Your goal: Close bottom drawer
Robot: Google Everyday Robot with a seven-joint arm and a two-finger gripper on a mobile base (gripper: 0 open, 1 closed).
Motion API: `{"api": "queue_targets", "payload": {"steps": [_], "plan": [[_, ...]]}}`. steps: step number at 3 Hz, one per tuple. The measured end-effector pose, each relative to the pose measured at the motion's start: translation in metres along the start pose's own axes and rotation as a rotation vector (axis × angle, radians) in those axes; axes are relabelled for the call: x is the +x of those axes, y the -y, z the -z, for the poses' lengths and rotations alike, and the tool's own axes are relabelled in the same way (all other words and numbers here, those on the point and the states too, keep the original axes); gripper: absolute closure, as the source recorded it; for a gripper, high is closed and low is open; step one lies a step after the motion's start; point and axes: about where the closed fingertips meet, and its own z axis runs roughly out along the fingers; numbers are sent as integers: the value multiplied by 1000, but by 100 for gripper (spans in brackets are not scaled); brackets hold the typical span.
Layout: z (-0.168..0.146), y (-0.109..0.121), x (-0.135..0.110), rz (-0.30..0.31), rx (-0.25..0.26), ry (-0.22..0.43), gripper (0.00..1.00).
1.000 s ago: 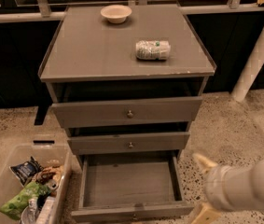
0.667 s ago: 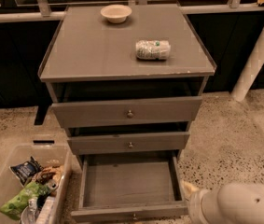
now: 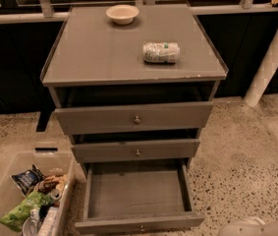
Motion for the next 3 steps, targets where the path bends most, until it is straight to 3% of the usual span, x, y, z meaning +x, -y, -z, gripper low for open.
{"api": "queue_targets", "payload": {"steps": [1,2,3], "plan": [[-21,-8,17,-84,-64,-55,0],[-21,-4,19,-87,-59,-56,0],[-20,30,10,-56,-27,-56,0]]}}
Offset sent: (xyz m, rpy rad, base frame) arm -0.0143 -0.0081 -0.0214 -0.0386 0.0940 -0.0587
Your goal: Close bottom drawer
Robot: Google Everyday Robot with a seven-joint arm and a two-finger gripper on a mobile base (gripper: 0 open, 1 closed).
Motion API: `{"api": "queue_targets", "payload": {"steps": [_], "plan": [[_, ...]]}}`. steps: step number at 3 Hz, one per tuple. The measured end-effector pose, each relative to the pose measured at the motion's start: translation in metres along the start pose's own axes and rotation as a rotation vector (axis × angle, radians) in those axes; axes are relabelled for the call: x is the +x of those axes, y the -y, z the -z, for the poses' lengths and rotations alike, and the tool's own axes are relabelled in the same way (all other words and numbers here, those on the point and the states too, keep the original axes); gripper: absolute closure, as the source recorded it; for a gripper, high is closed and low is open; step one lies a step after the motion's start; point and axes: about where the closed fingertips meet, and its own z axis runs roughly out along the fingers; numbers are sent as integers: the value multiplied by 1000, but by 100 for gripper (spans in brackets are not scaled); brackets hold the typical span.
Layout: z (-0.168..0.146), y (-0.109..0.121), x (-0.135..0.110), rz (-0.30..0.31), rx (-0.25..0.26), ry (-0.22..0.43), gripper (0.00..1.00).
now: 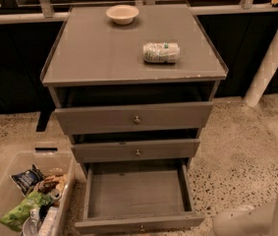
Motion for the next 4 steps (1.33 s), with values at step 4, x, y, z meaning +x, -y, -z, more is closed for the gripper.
{"api": "queue_targets", "payload": {"steps": [4], "plan": [[12,117,-16,12,-62,165,0]]}}
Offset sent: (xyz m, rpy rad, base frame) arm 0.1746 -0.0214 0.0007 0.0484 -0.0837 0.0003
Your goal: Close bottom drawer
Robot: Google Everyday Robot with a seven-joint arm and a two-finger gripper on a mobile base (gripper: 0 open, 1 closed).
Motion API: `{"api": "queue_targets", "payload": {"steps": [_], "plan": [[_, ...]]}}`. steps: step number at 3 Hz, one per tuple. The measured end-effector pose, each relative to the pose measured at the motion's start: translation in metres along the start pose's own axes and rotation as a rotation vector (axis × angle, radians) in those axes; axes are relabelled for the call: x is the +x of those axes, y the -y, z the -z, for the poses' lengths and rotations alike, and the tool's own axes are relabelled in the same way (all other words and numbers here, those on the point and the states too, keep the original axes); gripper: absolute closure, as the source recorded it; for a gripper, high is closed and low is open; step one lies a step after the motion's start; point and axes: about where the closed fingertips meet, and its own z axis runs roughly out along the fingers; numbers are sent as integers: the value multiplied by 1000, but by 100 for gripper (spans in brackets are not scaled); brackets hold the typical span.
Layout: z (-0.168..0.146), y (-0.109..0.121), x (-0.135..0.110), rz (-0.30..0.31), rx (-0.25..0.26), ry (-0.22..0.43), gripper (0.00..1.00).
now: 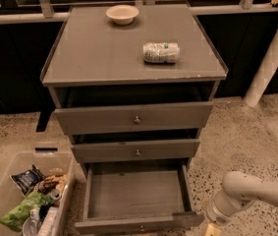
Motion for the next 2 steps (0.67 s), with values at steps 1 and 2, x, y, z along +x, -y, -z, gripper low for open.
{"api": "queue_targets", "payload": {"steps": [1,2], "plan": [[0,0,0,0,0,0,0],[-24,-13,26,-20,8,30,0]]}}
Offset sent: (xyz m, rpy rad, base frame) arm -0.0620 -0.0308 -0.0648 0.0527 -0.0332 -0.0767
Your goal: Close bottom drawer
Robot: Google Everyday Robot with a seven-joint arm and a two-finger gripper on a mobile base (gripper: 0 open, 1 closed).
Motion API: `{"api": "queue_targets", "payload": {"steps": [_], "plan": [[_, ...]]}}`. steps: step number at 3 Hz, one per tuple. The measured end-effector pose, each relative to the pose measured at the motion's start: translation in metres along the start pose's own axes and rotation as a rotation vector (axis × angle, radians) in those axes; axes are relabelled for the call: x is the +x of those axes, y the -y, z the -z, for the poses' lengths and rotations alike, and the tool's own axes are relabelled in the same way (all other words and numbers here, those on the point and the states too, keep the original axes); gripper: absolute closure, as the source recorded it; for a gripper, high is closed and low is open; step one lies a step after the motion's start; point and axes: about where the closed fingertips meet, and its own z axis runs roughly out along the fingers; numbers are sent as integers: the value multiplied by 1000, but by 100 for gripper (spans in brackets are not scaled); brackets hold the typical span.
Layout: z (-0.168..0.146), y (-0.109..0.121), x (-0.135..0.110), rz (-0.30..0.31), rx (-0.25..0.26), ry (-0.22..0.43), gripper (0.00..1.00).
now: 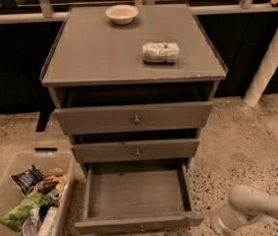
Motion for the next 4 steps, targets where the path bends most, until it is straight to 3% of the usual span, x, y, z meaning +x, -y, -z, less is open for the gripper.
{"api": "queue_targets", "payload": {"steps": [1,2,3,4], "plan": [[-55,-23,45,-10,13,31,0],[-121,-33,74,12,-16,76,0],[-185,-29,66,102,-108,136,0],[-225,11,58,153,-130,171,0]]}}
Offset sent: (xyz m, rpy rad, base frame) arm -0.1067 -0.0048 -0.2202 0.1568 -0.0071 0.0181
